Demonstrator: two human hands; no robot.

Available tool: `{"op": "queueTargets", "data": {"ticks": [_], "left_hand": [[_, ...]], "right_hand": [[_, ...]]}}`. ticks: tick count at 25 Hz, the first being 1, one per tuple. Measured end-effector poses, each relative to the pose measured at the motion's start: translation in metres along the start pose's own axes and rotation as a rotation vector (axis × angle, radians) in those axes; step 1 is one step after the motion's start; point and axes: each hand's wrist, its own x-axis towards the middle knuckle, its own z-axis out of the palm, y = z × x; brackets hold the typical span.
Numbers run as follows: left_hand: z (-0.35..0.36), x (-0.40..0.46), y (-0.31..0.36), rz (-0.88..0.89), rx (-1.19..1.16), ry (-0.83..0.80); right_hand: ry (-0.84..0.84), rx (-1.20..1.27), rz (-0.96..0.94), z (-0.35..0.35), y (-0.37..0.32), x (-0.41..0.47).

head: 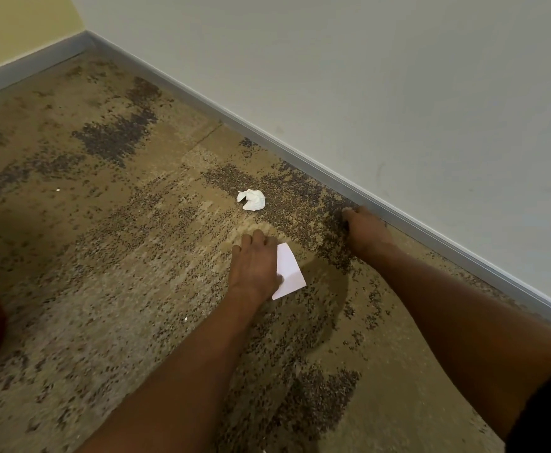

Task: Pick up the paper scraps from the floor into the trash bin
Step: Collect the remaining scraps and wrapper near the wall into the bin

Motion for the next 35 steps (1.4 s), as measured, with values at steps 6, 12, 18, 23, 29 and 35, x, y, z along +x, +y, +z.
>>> {"op": "queueTargets", "data": {"ticks": [6, 12, 18, 23, 29, 35], "left_hand": [[-0.015, -0.013, -0.012, -0.109, -0.202, 0.062], [-0.037, -0.034, -0.027, -0.189, -0.565, 0.159], [-0.052, -0.049, -0.059, -0.273, -0.657, 0.235], [-0.037, -0.071, -0.109, -0.349, -0.352, 0.070], [-0.019, -0.081, -0.140, -0.357, -0.230, 0.030], [0.001, -0.085, -0.150, -0.316, -0.275, 0.005]], "right_hand": [[-0.159, 0.172, -0.174, 0.006, -0.038, -0.024], [-0.247, 0.441, -0.345, -0.008, -0.101, -0.043], [-0.169, 0.318, -0.330, -0.011, -0.136, -0.023], [-0.116, 0.141, -0.326, -0.008, -0.158, 0.012], [-0.033, 0.040, -0.408, 0.003, -0.178, 0.052], [-0.116, -0.172, -0.459, 0.013, -0.186, 0.069]]}}
